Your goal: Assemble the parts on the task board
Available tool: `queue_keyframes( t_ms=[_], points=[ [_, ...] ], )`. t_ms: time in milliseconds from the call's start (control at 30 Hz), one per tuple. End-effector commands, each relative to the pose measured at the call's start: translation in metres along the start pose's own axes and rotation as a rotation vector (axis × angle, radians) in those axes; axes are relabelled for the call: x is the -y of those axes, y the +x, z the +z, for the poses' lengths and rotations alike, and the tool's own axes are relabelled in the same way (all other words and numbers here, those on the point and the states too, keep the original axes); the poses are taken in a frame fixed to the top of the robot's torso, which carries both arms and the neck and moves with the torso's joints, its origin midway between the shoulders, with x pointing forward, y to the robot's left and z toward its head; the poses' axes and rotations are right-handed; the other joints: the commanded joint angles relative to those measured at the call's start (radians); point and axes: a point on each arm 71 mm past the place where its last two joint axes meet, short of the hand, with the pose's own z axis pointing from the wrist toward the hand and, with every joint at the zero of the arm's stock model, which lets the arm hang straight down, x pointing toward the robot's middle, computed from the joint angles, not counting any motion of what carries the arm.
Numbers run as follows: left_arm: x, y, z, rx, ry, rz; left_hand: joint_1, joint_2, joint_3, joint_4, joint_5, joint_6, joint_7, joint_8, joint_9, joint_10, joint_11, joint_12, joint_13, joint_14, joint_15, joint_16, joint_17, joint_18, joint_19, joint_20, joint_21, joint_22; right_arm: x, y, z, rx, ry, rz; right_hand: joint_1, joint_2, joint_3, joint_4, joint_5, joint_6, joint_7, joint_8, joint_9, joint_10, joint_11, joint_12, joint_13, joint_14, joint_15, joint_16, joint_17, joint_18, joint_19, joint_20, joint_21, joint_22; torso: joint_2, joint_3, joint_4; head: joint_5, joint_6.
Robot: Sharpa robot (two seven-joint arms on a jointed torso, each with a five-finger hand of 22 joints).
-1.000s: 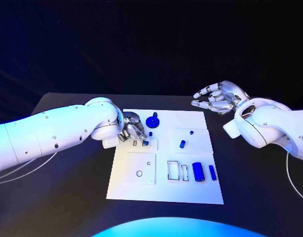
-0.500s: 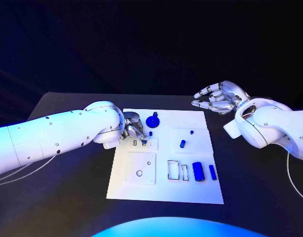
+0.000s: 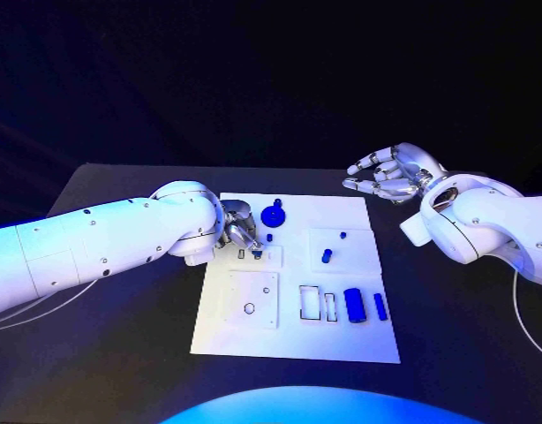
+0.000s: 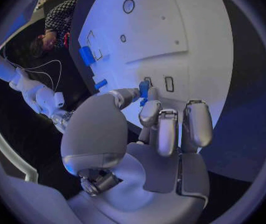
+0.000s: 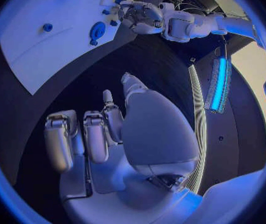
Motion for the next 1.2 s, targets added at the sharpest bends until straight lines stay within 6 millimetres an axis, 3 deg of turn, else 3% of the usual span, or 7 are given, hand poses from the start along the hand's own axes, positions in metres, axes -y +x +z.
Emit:
queue_keyframes(
  t_ms=[33,800,1200],
  points=[
    [0.0011,0.0027,-0.0002,-0.026,0.001,0.039,0.0,0.009,0.173,-0.169,0.006,0.015,-0.004,0.007,0.003,0.007,-0.002,-0.007,-0.004,0.085,-0.007,0.001,0.186,-0.019,0.004,-0.002,0.004,0.001,-0.0007,0.0016,-0.0004,-0.017,-0.013,-0.01,-0.002,0.007,0.006,0.002,0.006,0.005,0.001,0.006,0.001,-0.006,-0.003,-0.005,0.057,0.088,-0.004,-0.007,0.198,-0.014,0.106,-0.007,0.004,0.262,-0.001,0.0002,0.0005,0.001,-0.001],
    [-0.0002,0.0046,-0.0006,-0.039,-0.002,0.045,-0.014,0.002,0.19,-0.178,0.017,0.023,-0.007,0.011,0.01,0.008,-0.005,-0.013,-0.01,0.086,-0.009,0.001,0.186,-0.019,0.004,-0.003,0.005,0.002,-0.0002,0.0025,-0.0002,-0.021,-0.012,-0.008,-0.002,0.007,0.006,0.002,0.006,0.005,0.001,0.006,0.001,-0.006,-0.003,-0.005,0.057,0.088,-0.004,-0.007,0.198,-0.014,0.106,-0.007,0.004,0.262,-0.001,0.0004,0.0002,0.002,-0.004],
    [0.0017,0.0056,0.0004,-0.052,0.001,0.034,-0.066,-0.005,0.2,-0.177,0.034,0.045,-0.02,0.029,0.033,0.027,-0.015,-0.006,0.004,0.088,-0.017,0.004,0.195,-0.019,0.007,-0.01,0.005,0.005,0.0001,0.0033,0.0006,-0.021,-0.012,-0.008,-0.002,0.007,0.006,0.002,0.006,0.005,0.001,0.006,0.001,-0.006,-0.003,-0.005,0.057,0.088,-0.004,-0.007,0.198,-0.014,0.106,-0.007,0.004,0.262,0.001,0.0018,-0.0001,0.003,-0.007]
  ],
)
